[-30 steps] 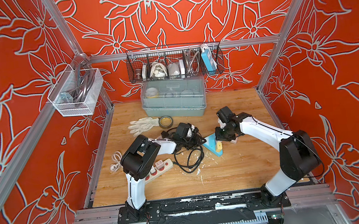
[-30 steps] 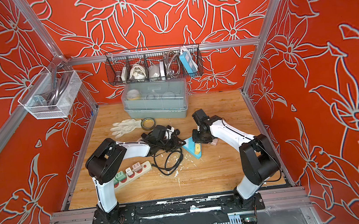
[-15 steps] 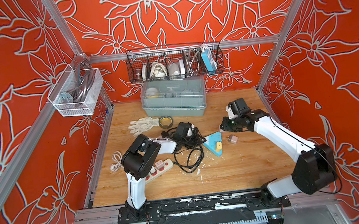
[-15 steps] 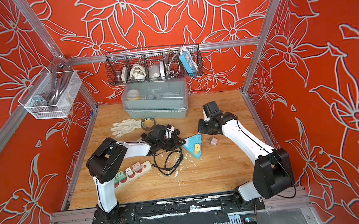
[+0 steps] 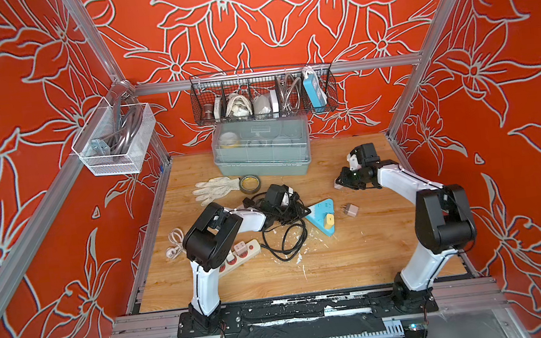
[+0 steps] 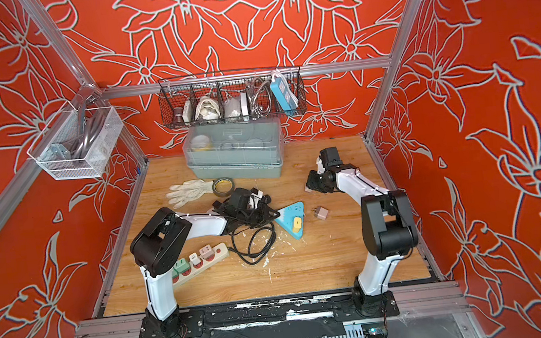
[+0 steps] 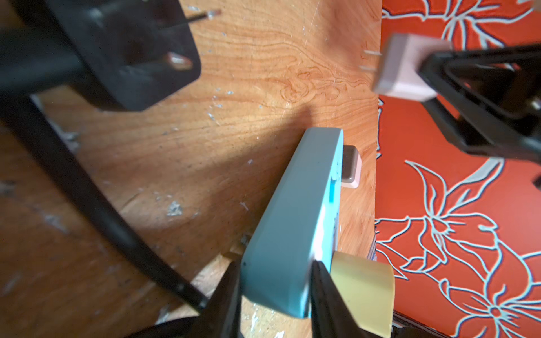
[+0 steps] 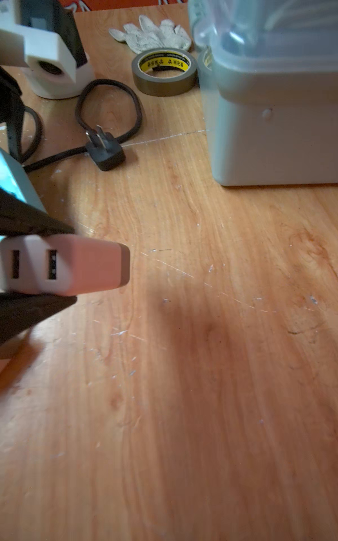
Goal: Pull the plug off the socket
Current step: Place the plug at the center of the board, then remove the plug from the socket.
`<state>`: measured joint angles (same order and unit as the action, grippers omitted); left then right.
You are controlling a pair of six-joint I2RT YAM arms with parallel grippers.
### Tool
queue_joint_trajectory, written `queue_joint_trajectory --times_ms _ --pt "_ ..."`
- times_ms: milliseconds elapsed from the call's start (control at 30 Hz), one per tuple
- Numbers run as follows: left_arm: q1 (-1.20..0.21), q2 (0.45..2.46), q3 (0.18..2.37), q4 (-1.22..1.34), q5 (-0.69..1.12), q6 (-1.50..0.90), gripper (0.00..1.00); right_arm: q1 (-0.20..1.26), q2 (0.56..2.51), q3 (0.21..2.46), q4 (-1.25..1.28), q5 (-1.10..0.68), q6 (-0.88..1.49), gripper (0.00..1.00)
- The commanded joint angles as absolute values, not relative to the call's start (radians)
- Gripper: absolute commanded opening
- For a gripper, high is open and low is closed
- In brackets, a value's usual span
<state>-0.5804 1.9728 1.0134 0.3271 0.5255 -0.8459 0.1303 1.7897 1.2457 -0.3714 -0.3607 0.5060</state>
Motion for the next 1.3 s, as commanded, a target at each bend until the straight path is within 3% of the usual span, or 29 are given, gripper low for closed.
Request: queue_joint_trajectory --times_ms 0,133,433,767,900,967,1267 --pt "-0.572 2.041 0.951 0.04 0.394 -0.804 0.25 0.115 1.872 1.331 -0.304 -0.457 0.519 0.13" --pt "-0.584 2.033 0.946 0.055 0.4 -0.811 0.25 0.109 1.939 1.354 -0.276 -0.455 0.537 0.21" --pt "-0.592 2.041 0.948 0.076 0.399 -0.822 0.25 0.092 1.935 1.403 -0.411 -0.306 0.524 0.55" --pt "-0.592 2.031 0.958 0.067 0.394 -0.821 0.25 0.111 1.76 1.348 -0.637 -0.278 0.519 0.56" --pt "-0.592 2.025 0.954 0.081 0.403 -0.83 0.27 0.122 1.652 1.252 -0.661 -0.344 0.573 0.56" --pt "-0.594 2.022 0.953 0.083 0.404 -0.834 0.27 0.137 1.609 1.235 -0.702 -0.387 0.548 0.57" --pt "-0.594 2.042 0.97 0.077 0.406 -0.838 0.27 0.255 1.501 1.157 -0.783 -0.286 0.518 0.67"
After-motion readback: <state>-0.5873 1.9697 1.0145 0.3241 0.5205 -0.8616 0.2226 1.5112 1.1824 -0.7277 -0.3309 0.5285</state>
